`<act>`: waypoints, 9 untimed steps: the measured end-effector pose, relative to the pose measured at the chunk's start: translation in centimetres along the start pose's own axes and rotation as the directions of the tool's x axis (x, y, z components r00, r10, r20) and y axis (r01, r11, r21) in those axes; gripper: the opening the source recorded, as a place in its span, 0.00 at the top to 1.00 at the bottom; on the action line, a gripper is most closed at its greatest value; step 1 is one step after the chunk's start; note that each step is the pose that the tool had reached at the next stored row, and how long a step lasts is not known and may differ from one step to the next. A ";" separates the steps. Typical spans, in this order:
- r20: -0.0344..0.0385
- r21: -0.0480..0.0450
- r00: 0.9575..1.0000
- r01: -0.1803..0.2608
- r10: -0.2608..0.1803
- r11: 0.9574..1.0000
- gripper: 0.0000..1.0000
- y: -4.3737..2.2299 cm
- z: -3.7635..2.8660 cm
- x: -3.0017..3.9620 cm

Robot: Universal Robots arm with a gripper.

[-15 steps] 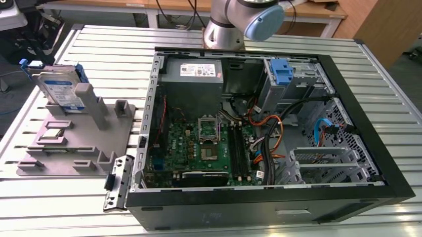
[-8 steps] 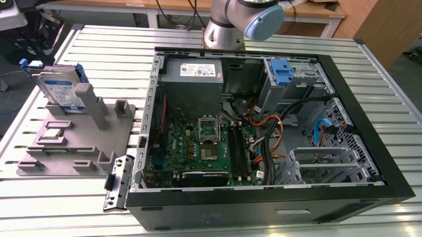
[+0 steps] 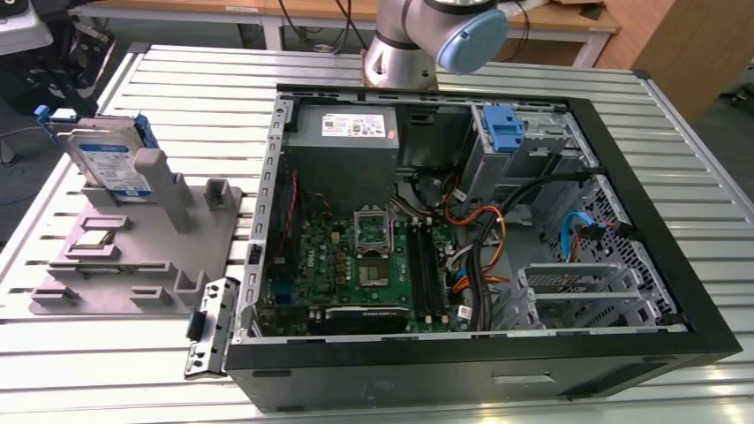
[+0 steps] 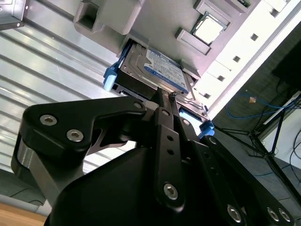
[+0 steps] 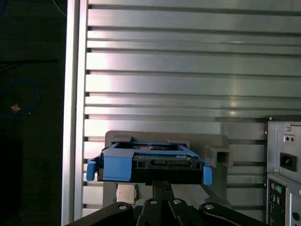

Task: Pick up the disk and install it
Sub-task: 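Pick up the disk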

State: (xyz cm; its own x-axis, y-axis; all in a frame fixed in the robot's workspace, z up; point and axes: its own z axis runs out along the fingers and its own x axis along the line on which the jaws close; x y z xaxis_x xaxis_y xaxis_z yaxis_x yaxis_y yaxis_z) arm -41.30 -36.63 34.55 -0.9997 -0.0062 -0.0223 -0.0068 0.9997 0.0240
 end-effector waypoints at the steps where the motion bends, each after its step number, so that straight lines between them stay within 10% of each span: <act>1: 0.000 0.000 1.000 0.012 -0.012 1.000 0.90 0.00 0.00 0.00; 9: -0.003 -0.003 0.993 0.118 -0.118 0.993 0.90 0.00 0.00 0.00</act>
State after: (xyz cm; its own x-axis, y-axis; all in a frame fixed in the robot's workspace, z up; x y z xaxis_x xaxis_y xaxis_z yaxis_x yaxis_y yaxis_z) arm -41.30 -36.64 34.55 -0.9920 -0.1243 -0.0224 -0.1248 0.9919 0.0240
